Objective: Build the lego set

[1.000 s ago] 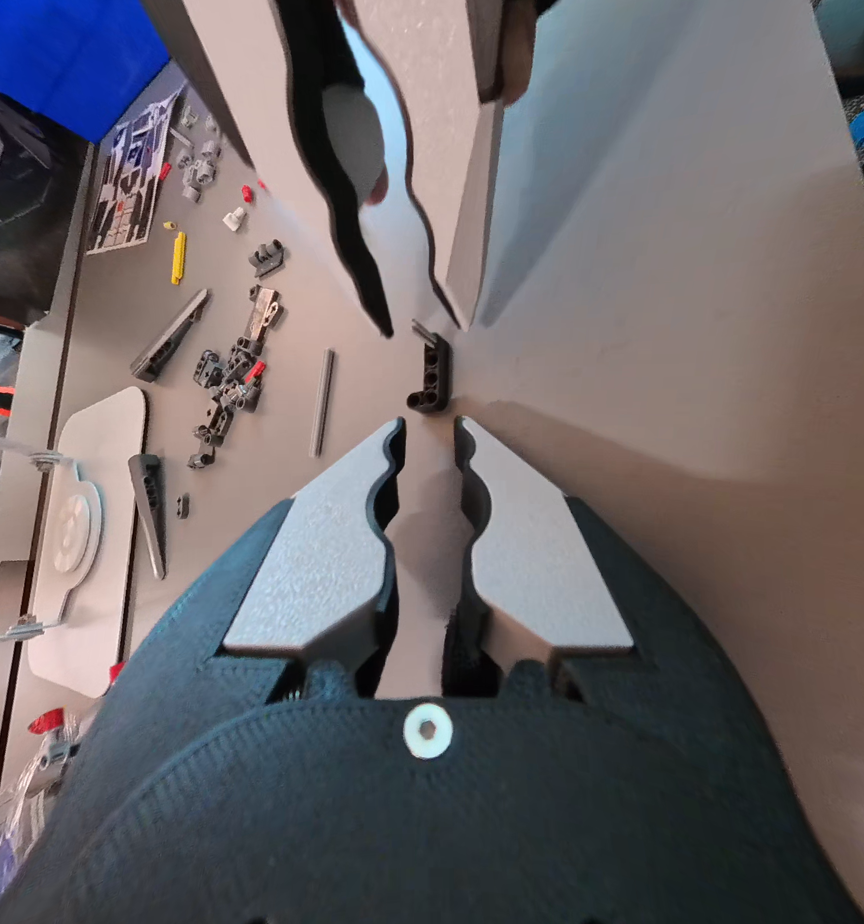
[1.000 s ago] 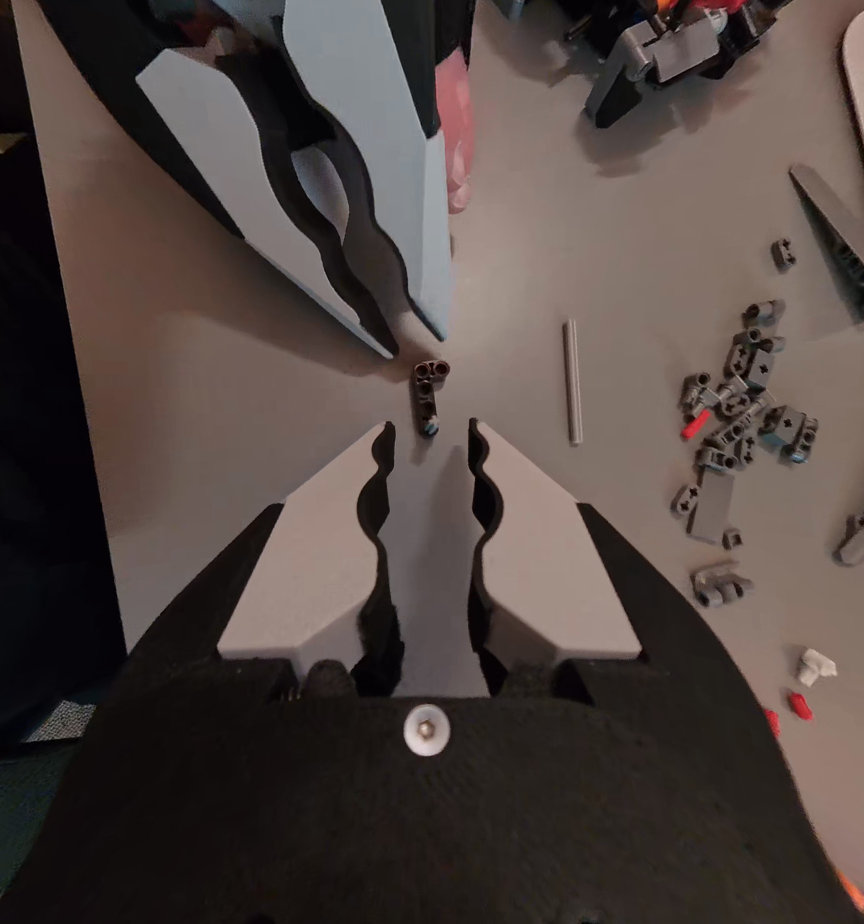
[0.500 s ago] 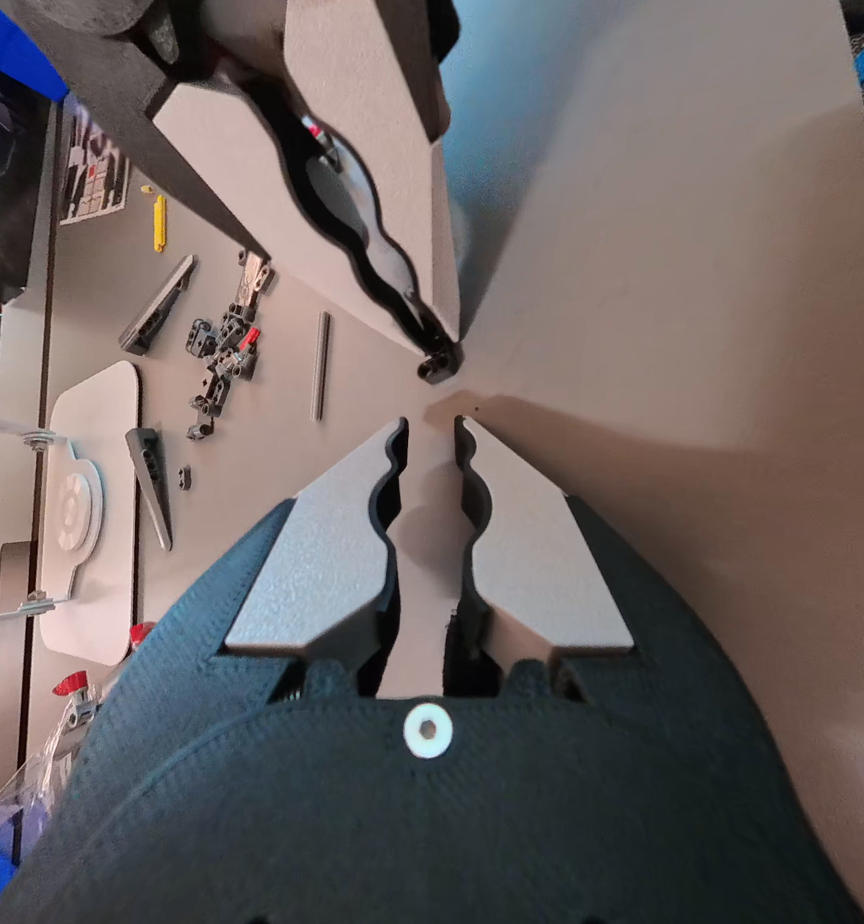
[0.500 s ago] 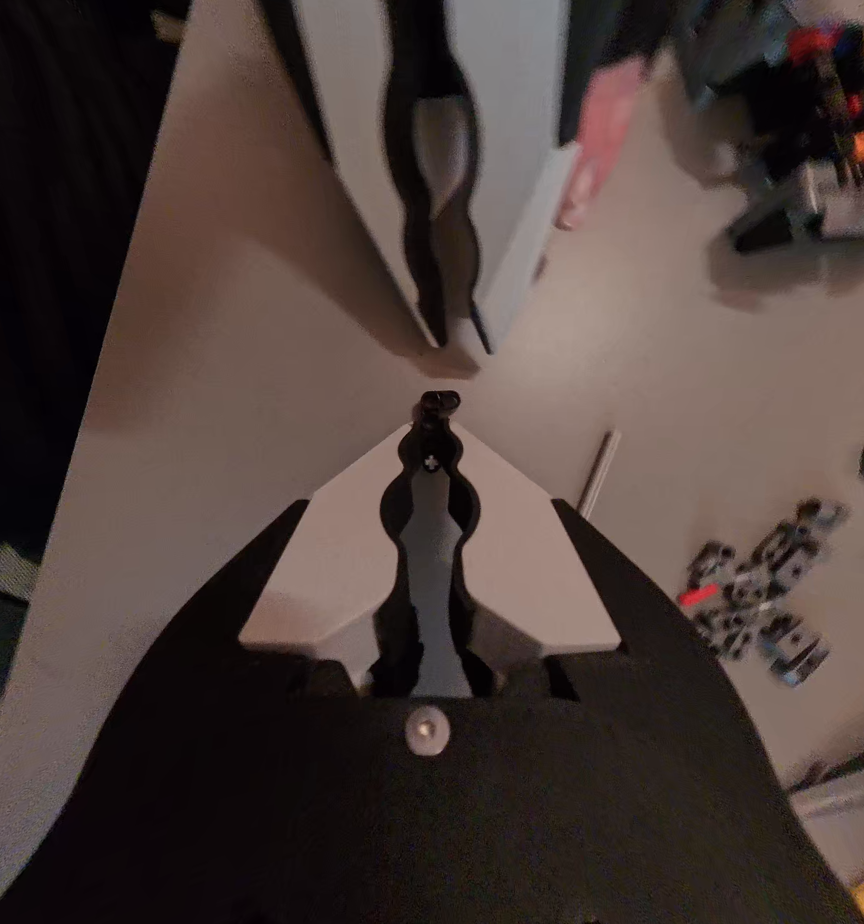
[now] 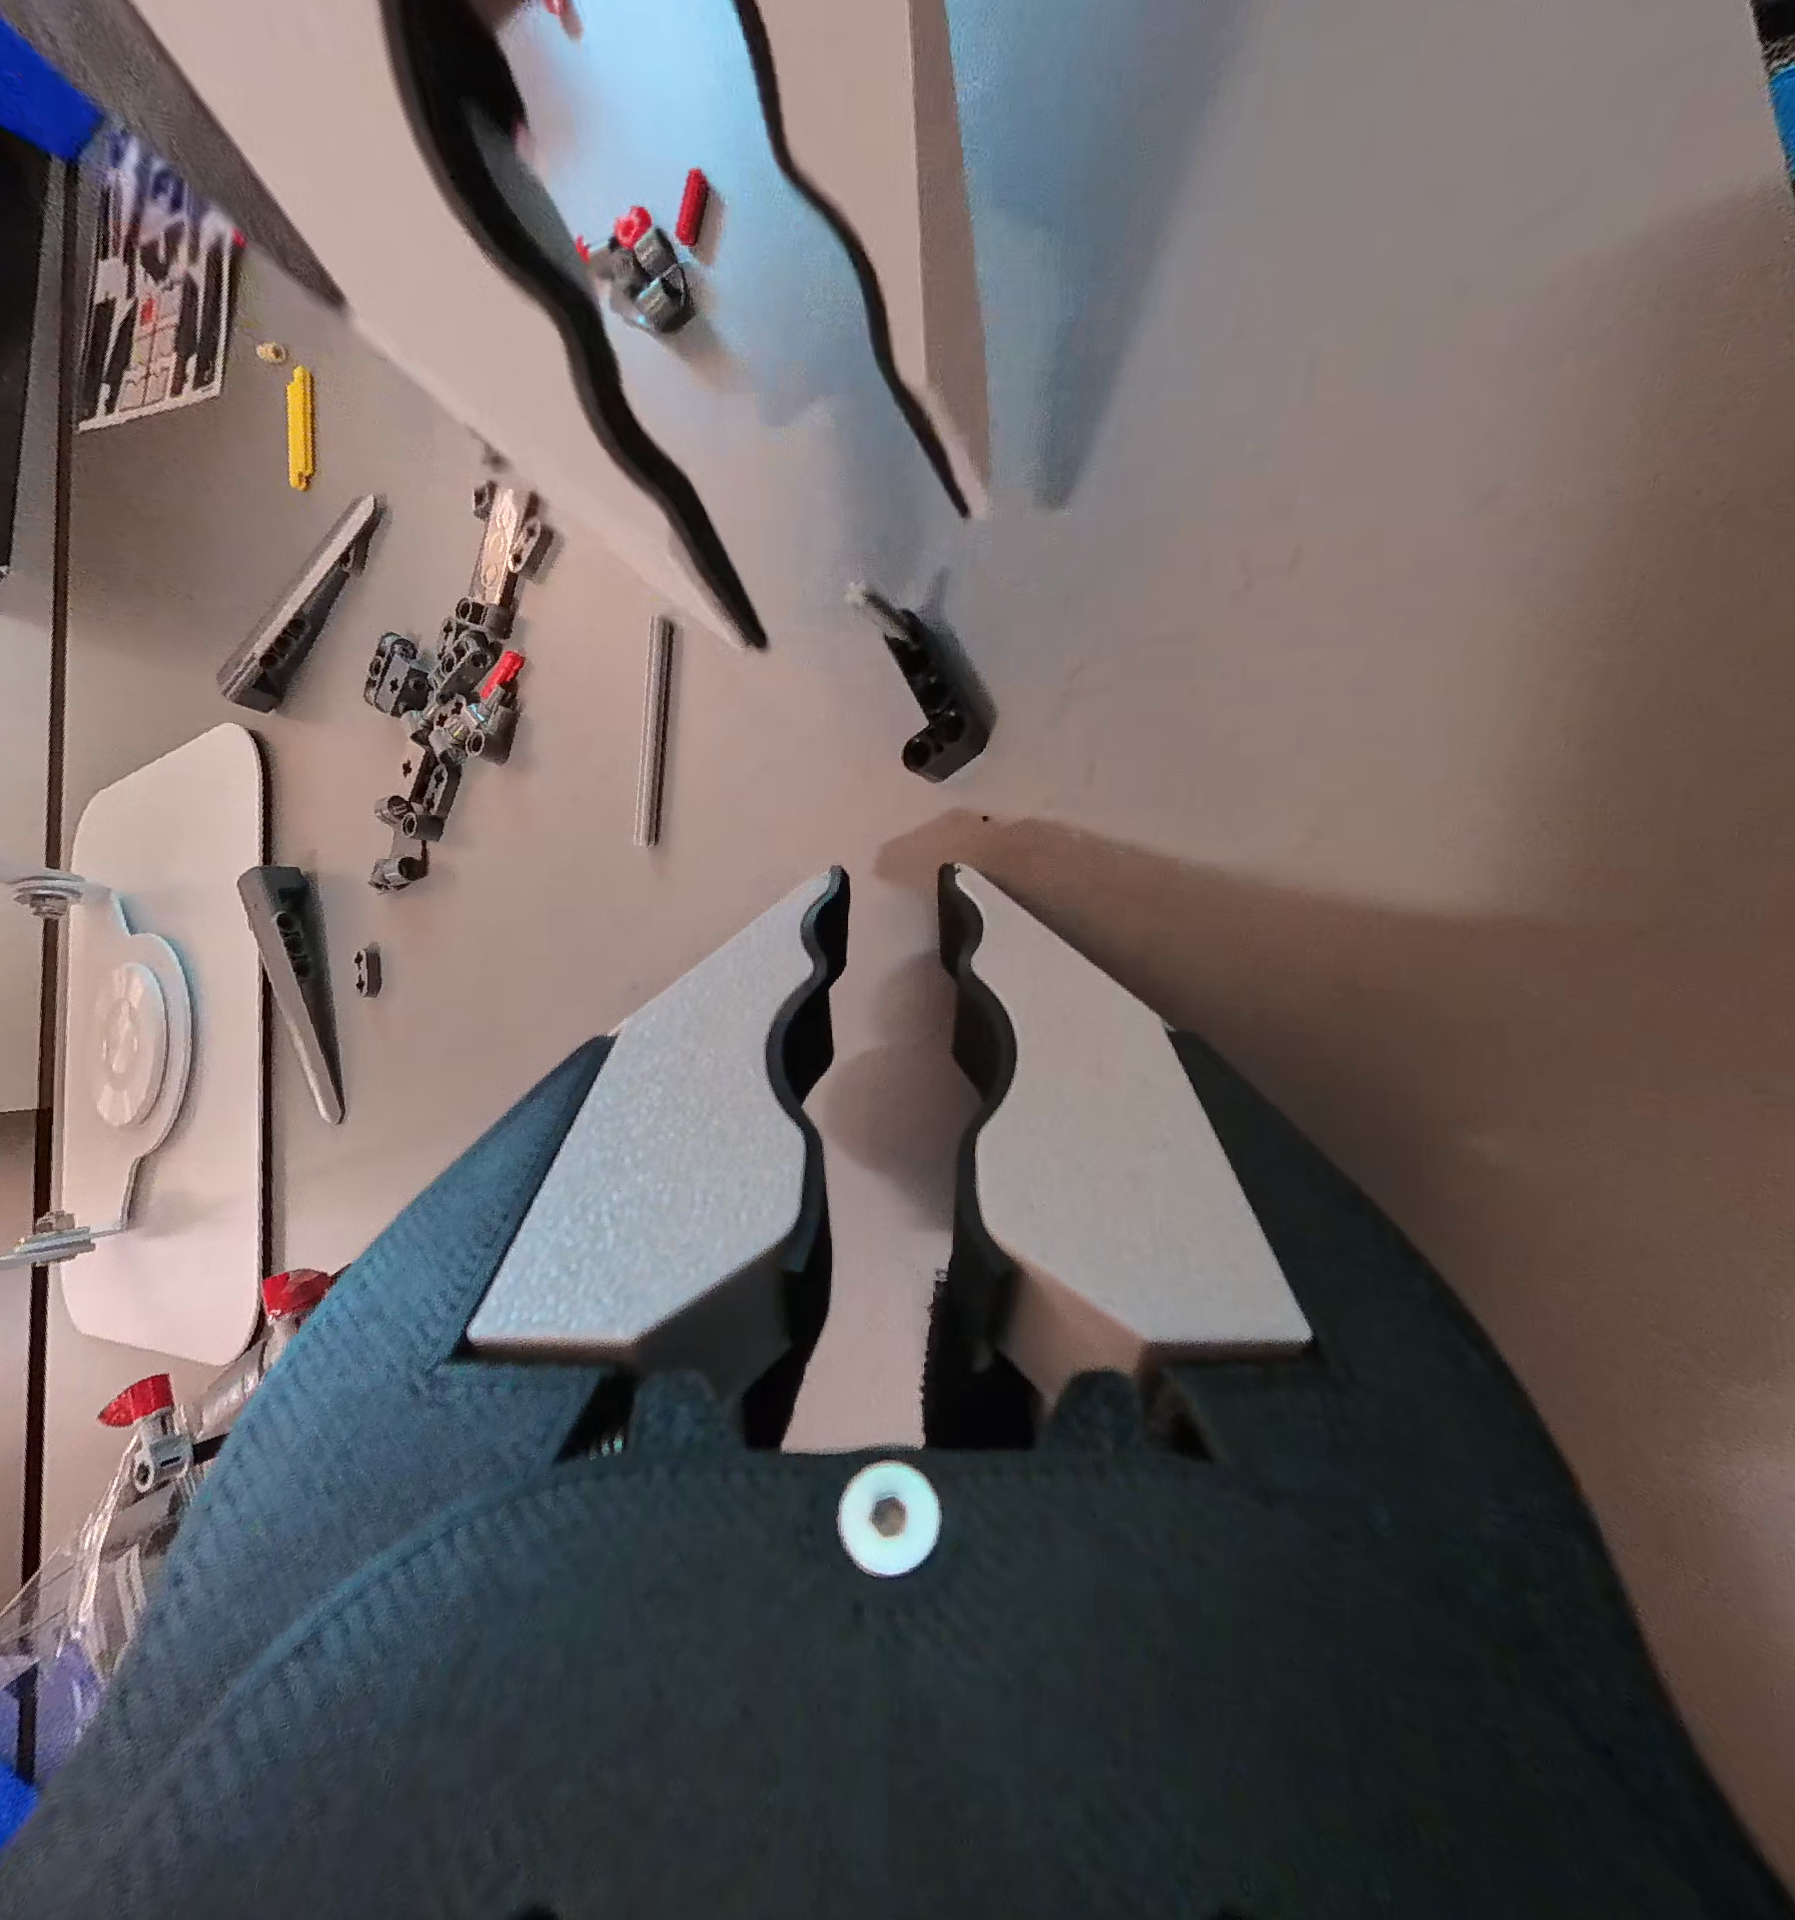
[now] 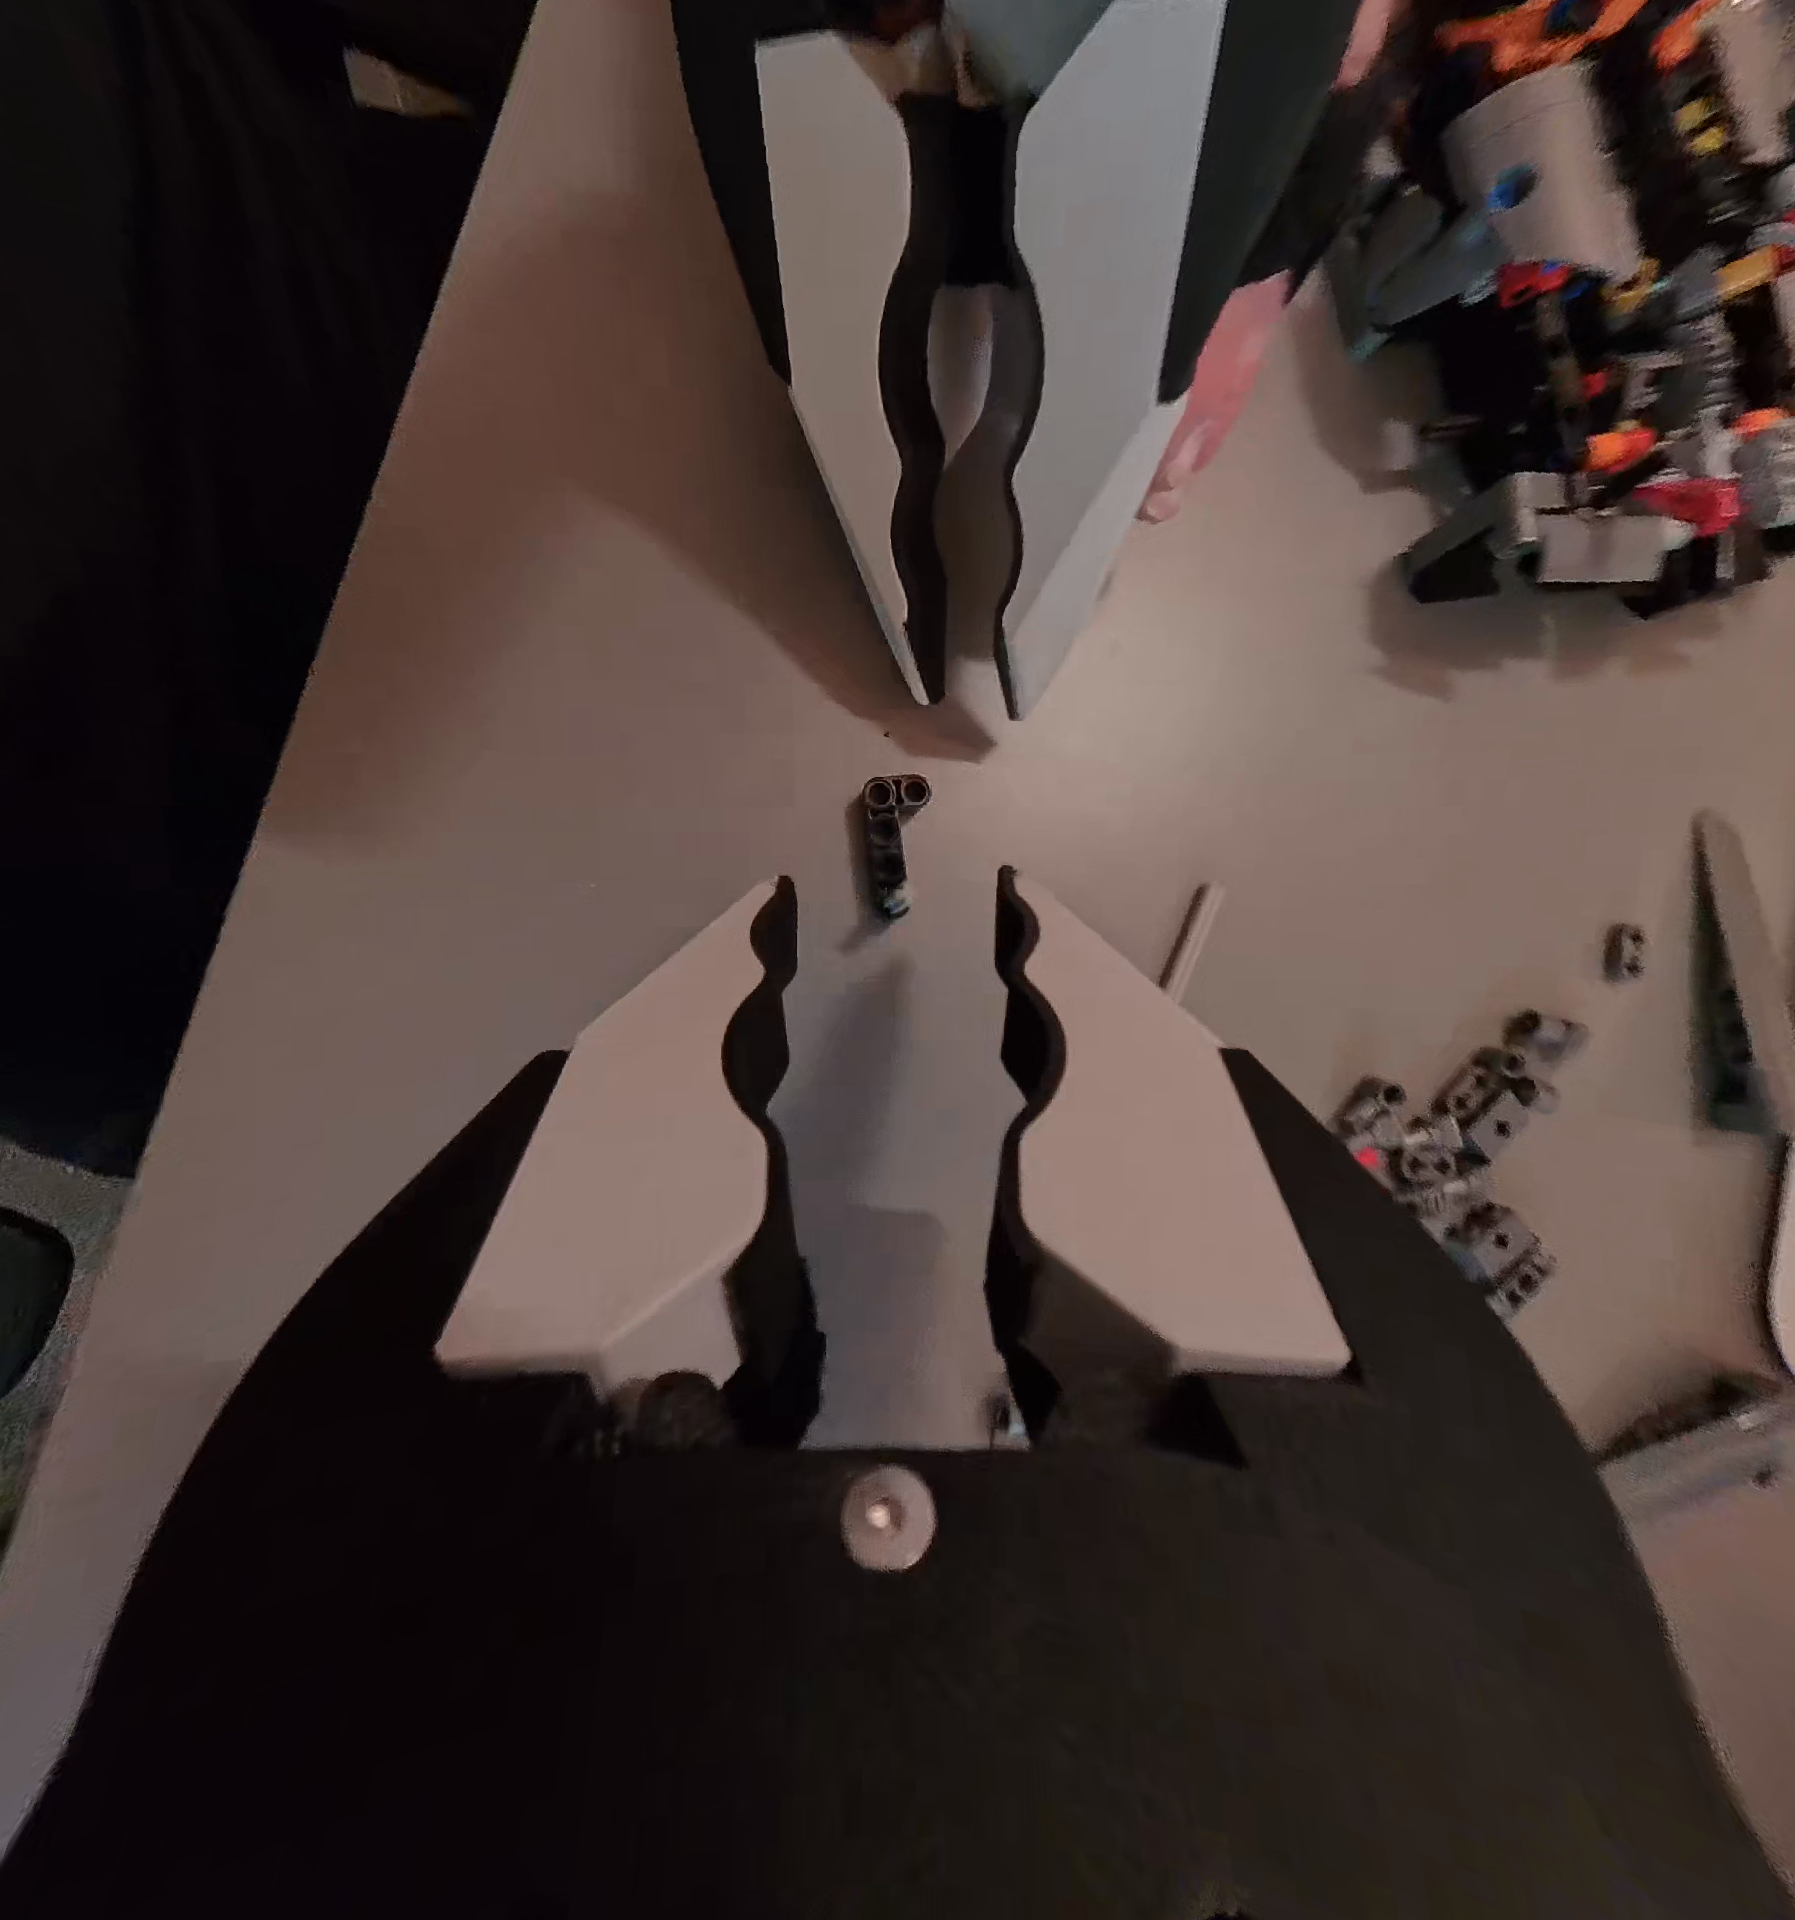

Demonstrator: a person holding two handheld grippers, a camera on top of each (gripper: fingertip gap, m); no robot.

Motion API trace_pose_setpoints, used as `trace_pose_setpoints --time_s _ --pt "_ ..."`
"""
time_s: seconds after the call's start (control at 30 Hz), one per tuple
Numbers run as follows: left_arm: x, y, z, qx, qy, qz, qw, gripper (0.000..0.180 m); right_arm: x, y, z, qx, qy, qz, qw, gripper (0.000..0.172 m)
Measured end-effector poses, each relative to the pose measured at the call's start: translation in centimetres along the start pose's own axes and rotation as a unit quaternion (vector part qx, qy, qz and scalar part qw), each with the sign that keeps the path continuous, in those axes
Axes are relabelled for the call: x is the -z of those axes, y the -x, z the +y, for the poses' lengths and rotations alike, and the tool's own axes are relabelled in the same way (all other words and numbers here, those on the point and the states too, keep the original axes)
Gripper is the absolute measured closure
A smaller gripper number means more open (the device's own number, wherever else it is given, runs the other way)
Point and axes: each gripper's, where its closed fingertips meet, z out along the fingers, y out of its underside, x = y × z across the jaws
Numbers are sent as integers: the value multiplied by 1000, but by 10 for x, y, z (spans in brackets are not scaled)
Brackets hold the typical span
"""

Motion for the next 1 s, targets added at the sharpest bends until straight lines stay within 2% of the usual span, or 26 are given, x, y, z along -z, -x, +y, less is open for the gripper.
trace_pose_setpoints --time_s 0.17,0.33,0.5,0.73,0.83,1.0 --pt "-1 0 -1 -2 -1 -3 1000 165 40 -1 0 -26 -23 75 997 135" --pt "-2 -1 -2 0 -3 -2 1000 167 83 7 15 -64 -29 150 986 138" --pt "-3 -2 -3 6 -7 0 1000 172 145 14 70 -159 5 259 953 147" --pt "-6 -2 -5 13 -11 3 1000 174 215 51 177 -301 74 346 886 154" --pt "-7 -2 -6 14 -14 5 1000 175 218 55 202 -330 73 346 875 153" --pt "-10 -3 -10 15 -21 8 1000 178 209 34 235 -341 99 346 868 153"
